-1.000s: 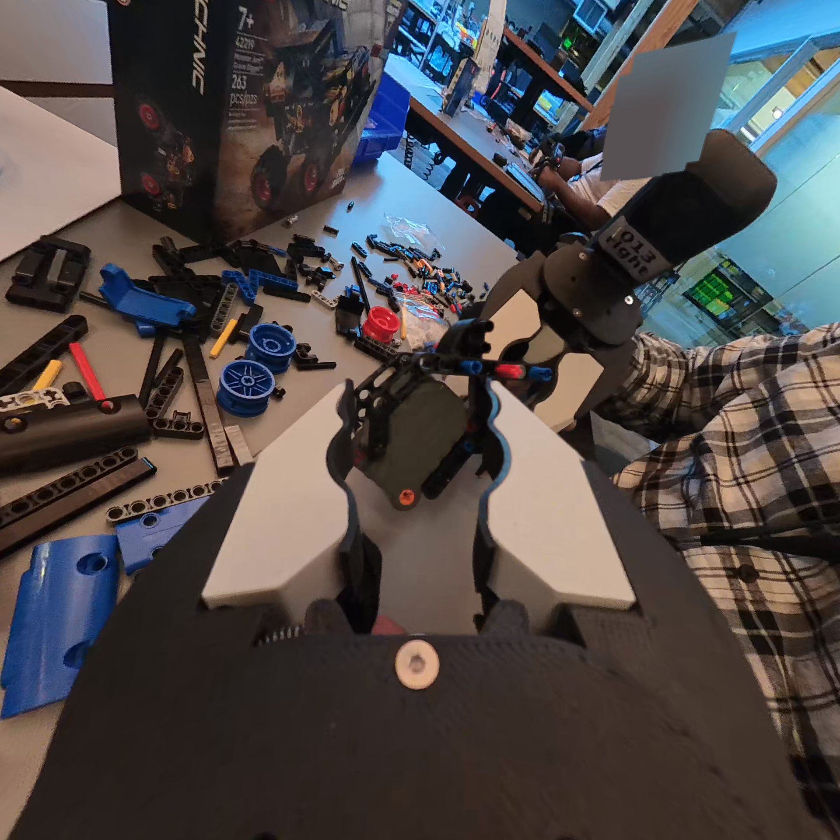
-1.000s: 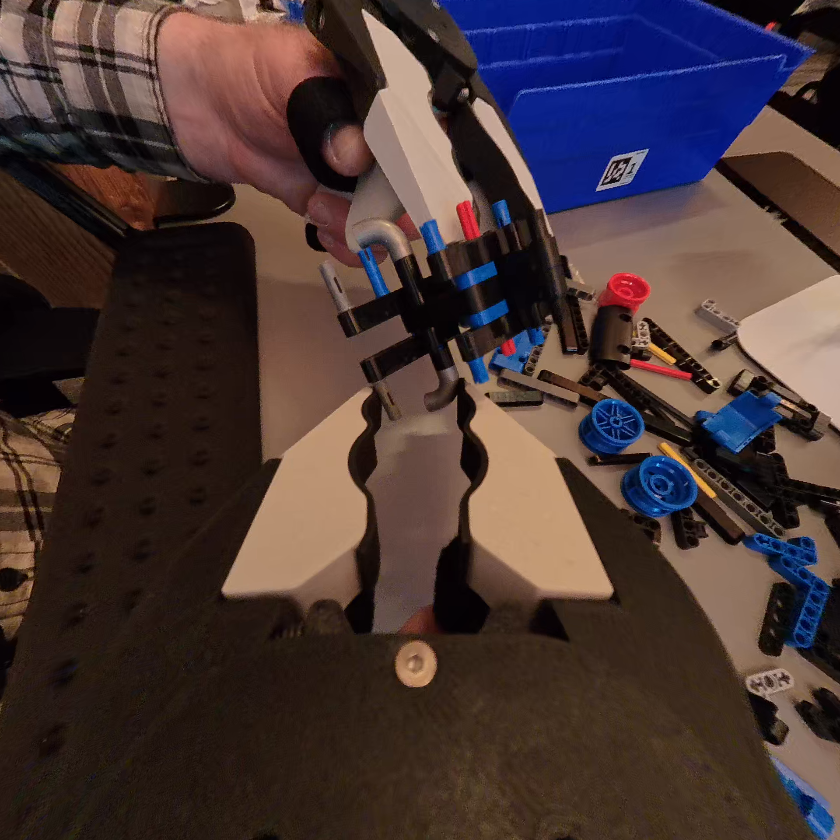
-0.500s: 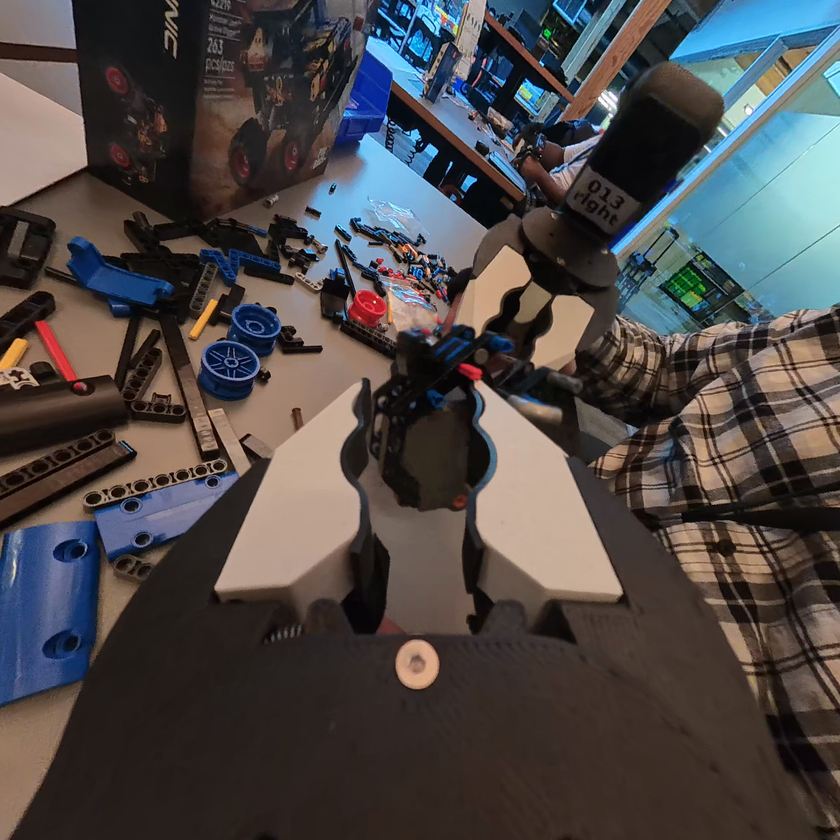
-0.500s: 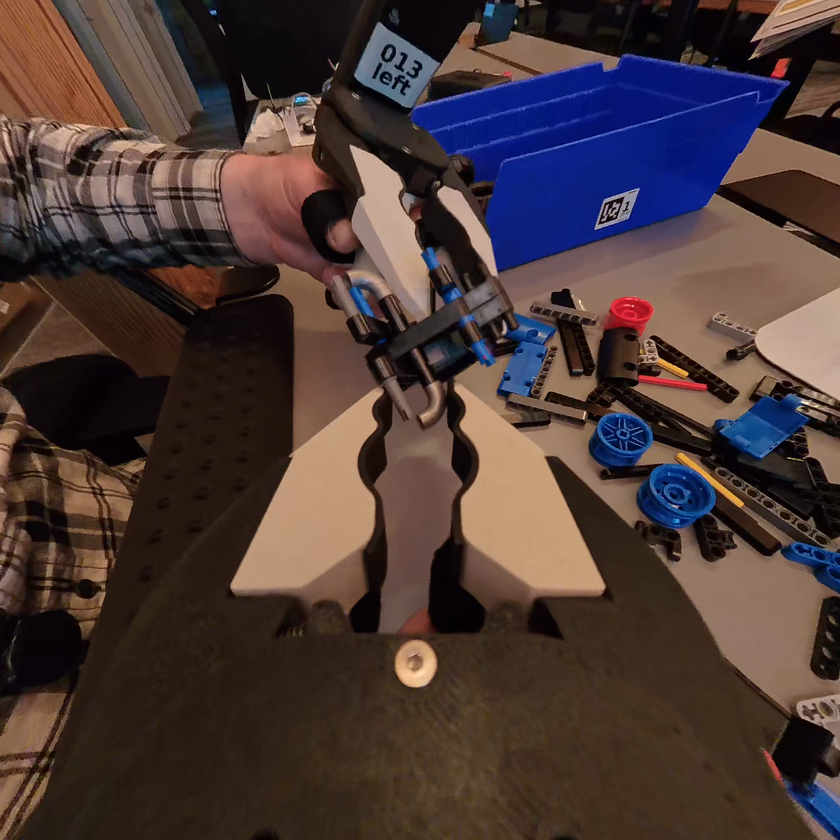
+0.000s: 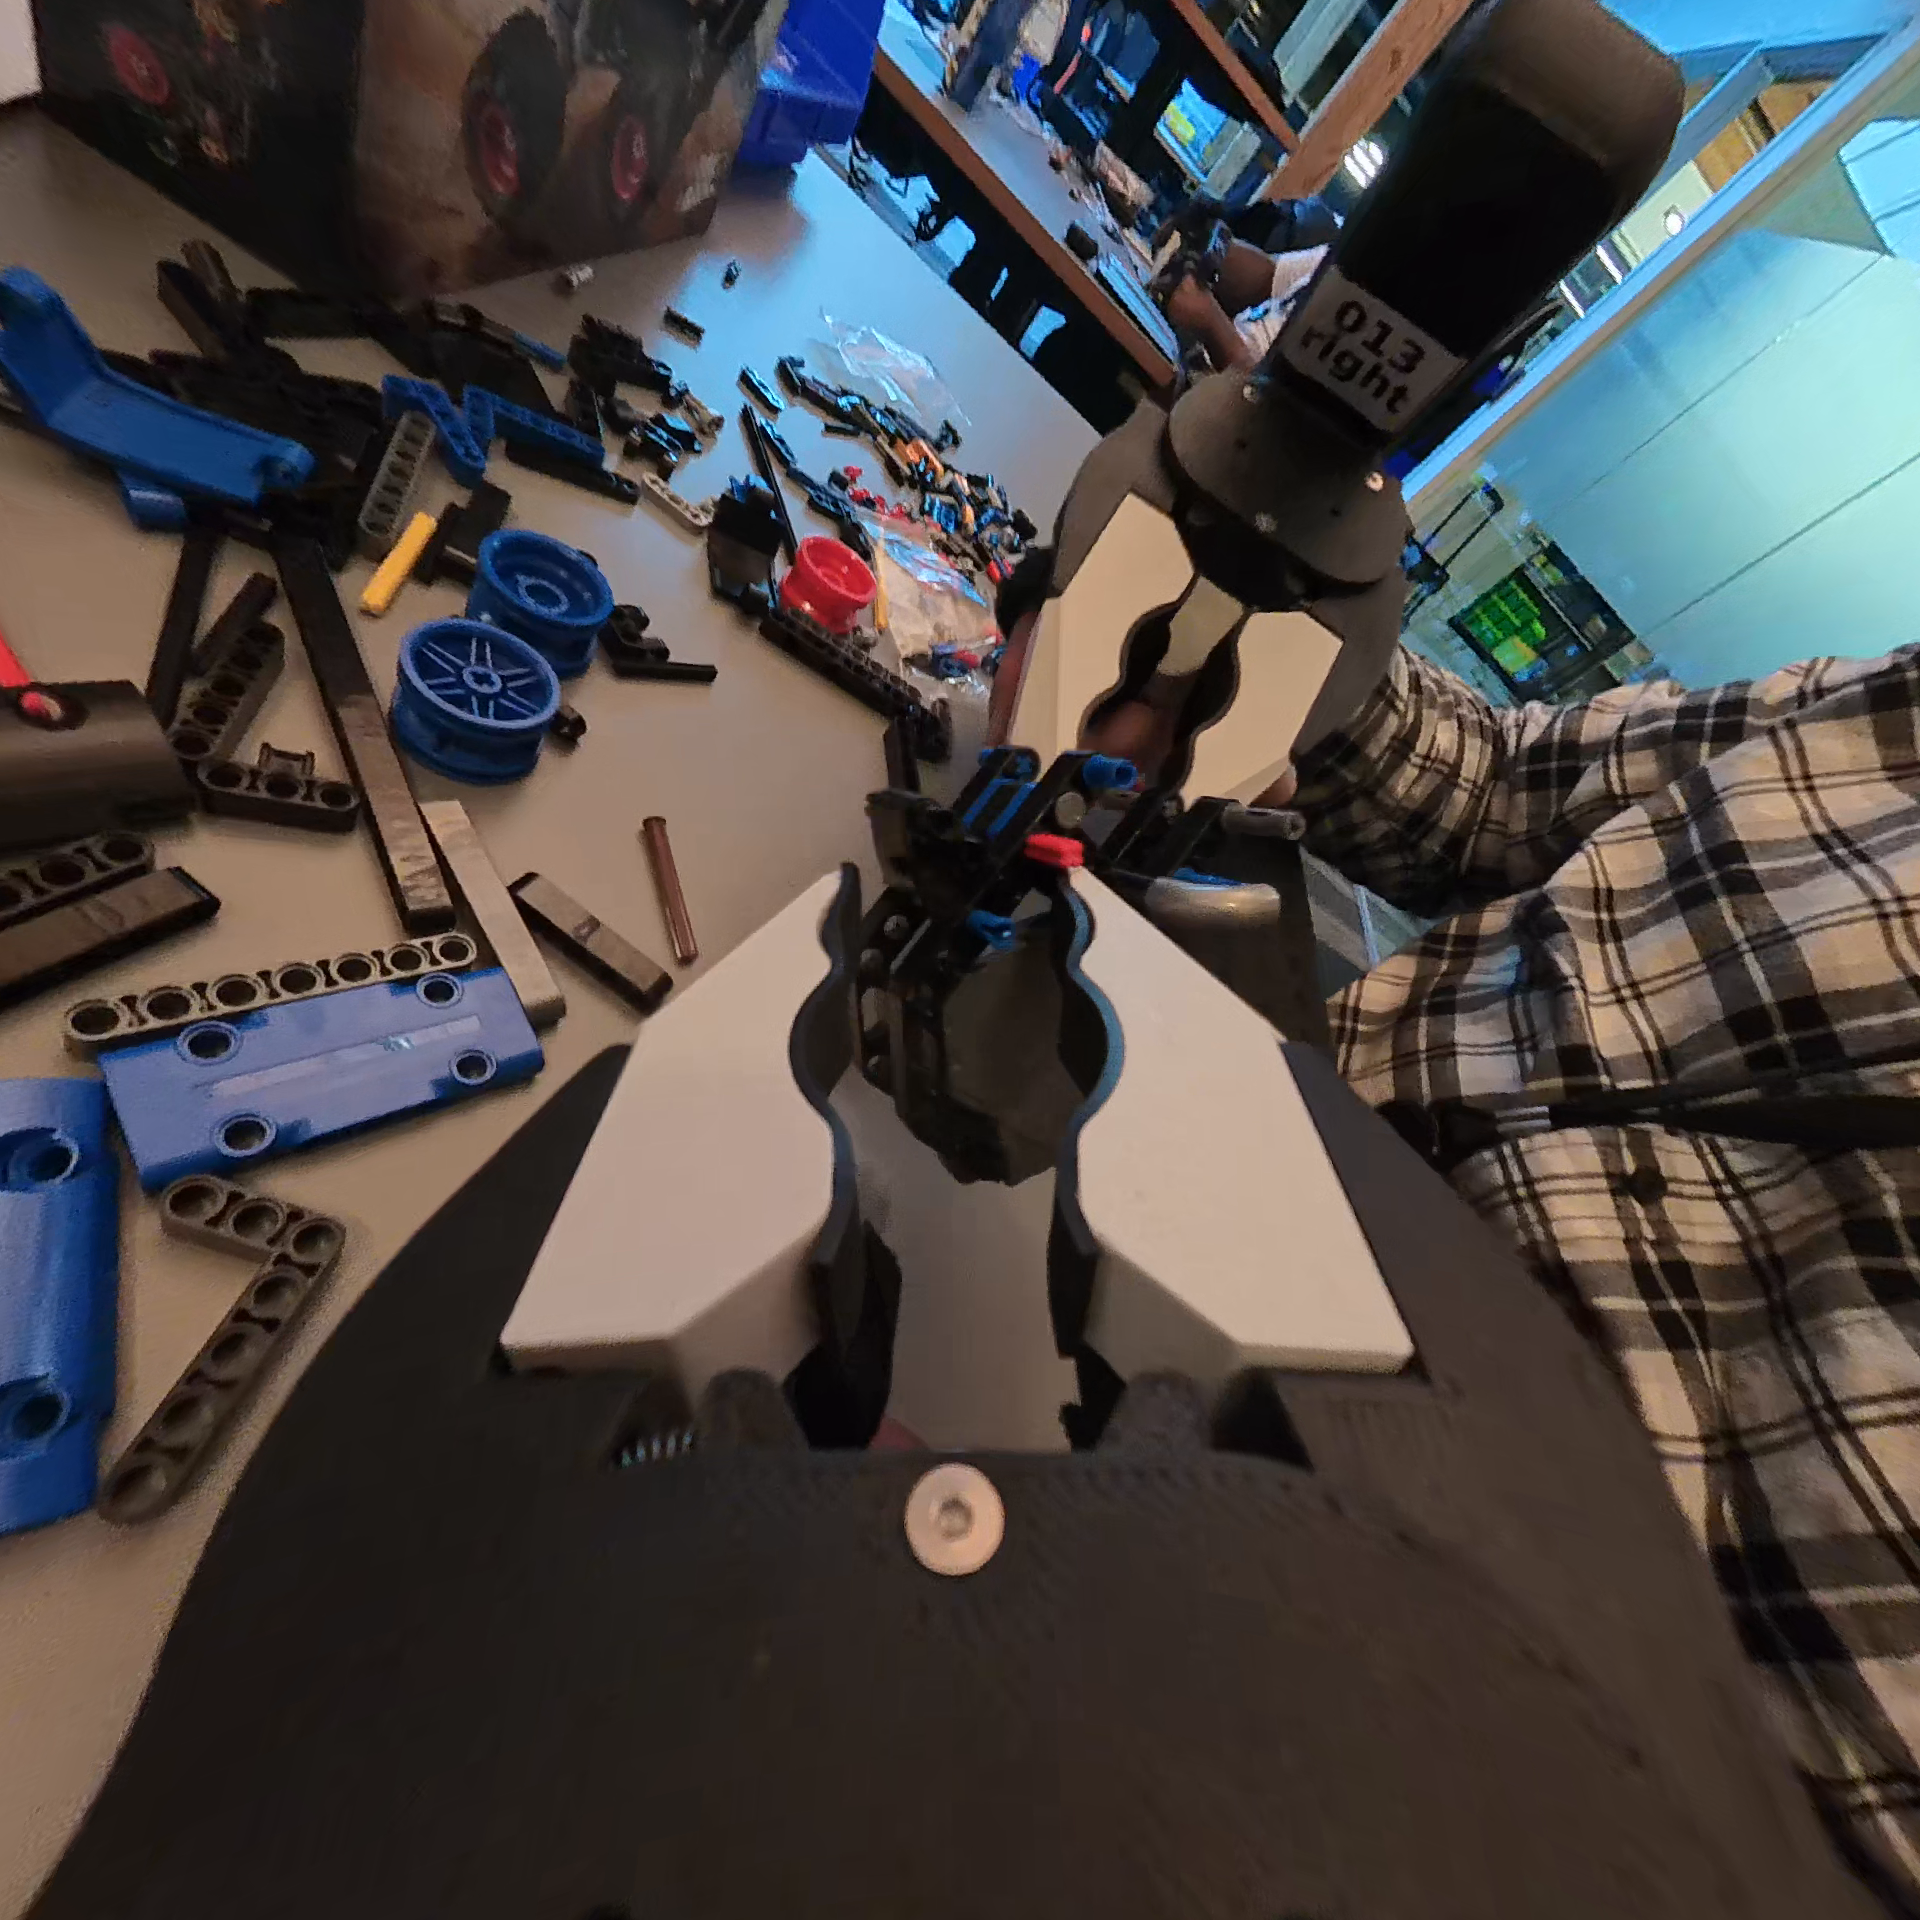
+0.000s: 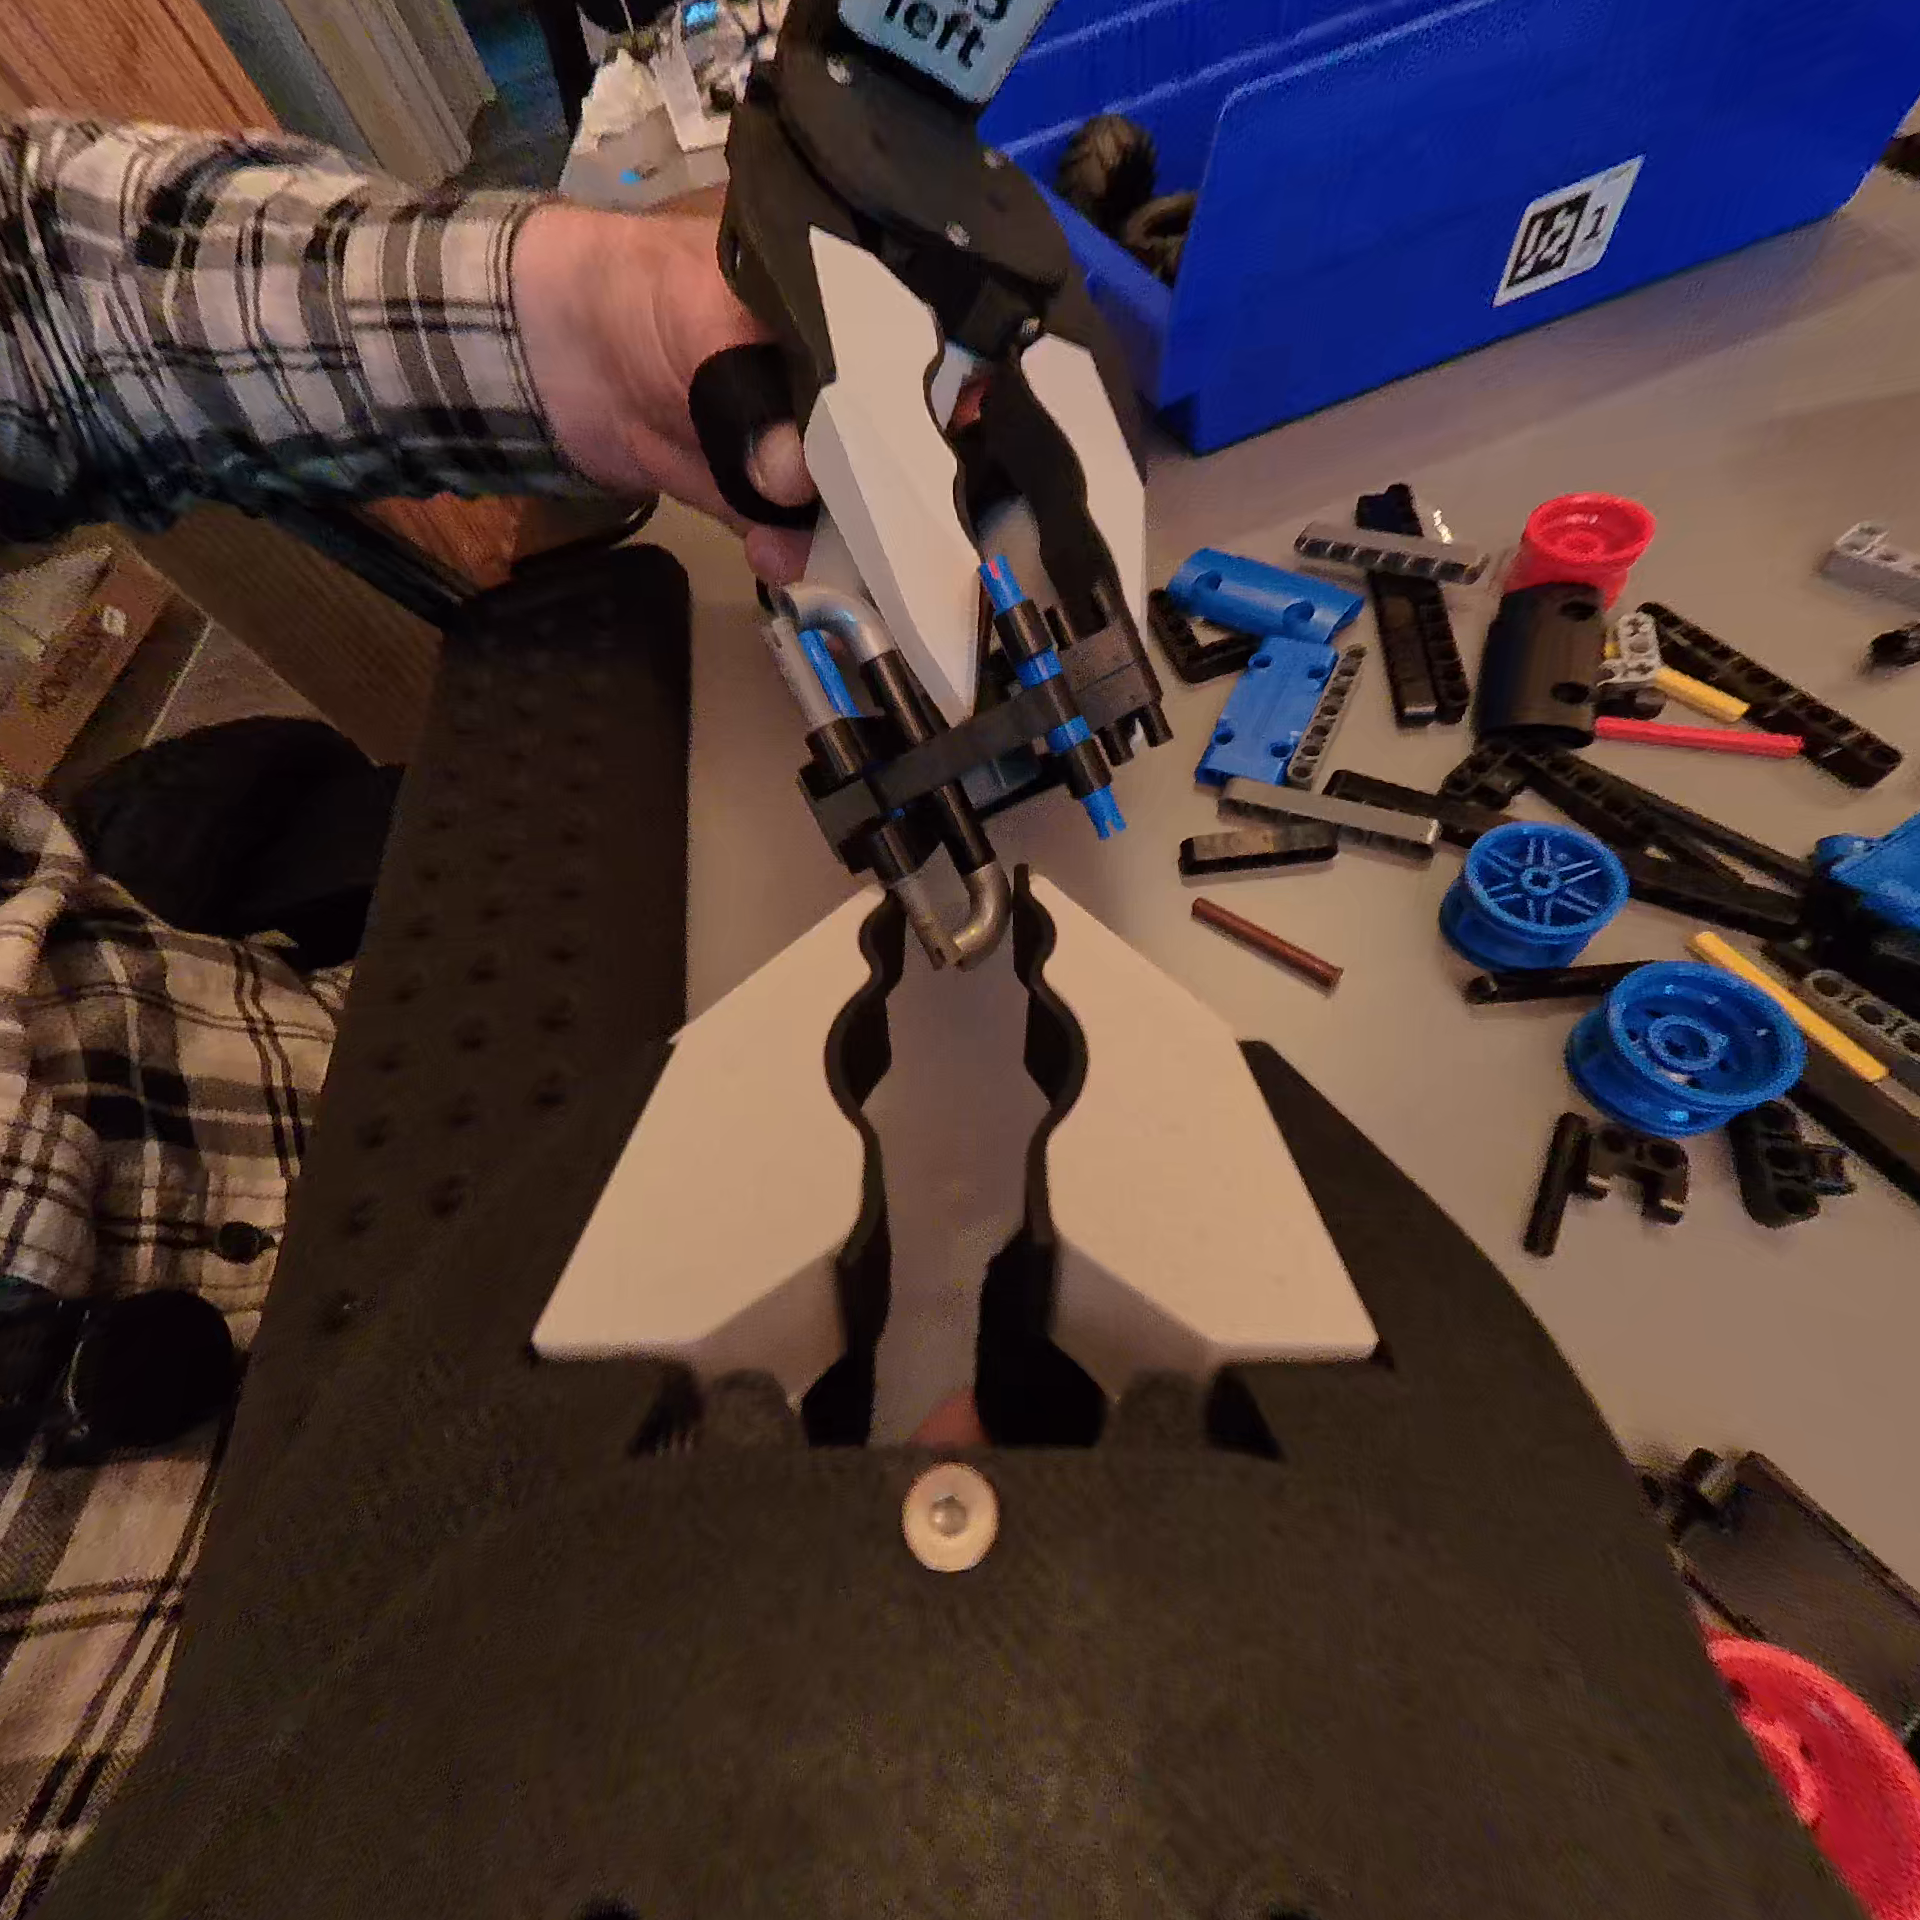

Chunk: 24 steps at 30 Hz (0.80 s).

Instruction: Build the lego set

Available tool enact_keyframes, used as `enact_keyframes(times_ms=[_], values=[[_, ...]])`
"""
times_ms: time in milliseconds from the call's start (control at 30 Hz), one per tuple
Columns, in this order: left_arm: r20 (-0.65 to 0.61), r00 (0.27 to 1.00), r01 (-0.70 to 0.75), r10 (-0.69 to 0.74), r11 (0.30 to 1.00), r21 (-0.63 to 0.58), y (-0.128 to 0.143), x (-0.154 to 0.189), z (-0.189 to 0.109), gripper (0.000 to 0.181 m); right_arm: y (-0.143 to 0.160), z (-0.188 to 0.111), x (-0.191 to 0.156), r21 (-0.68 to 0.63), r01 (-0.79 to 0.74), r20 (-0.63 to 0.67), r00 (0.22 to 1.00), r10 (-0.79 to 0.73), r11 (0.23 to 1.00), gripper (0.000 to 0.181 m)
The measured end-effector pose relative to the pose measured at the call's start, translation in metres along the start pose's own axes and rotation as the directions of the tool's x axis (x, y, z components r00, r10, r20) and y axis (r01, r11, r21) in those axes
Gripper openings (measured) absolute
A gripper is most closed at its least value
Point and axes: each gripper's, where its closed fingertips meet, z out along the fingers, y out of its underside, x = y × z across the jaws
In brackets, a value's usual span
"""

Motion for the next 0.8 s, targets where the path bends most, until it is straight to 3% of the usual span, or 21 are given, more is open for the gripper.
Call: enact_keyframes(times_ms=[233,633,800], values=[[0.027,0.999,-0.038,0.04,0.996,-0.083,0.015,-0.007,0.003,0.036,0.02,0.009,-0.003,-0.092,0.03,0.014,0.999,-0.029,0.995,0.02],[0.121,0.989,-0.061,0.079,0.987,-0.145,0.026,-0.027,-0.001,0.069,0.033,0.011,0.001,-0.151,0.057,-0.01,0.998,-0.059,0.987,0.015],[0.145,0.984,-0.088,0.107,0.987,-0.136,0.023,-0.03,-0.003,0.073,0.031,0.013,-0.001,-0.15,0.069,-0.009,0.997,-0.071,0.986,0.013]])
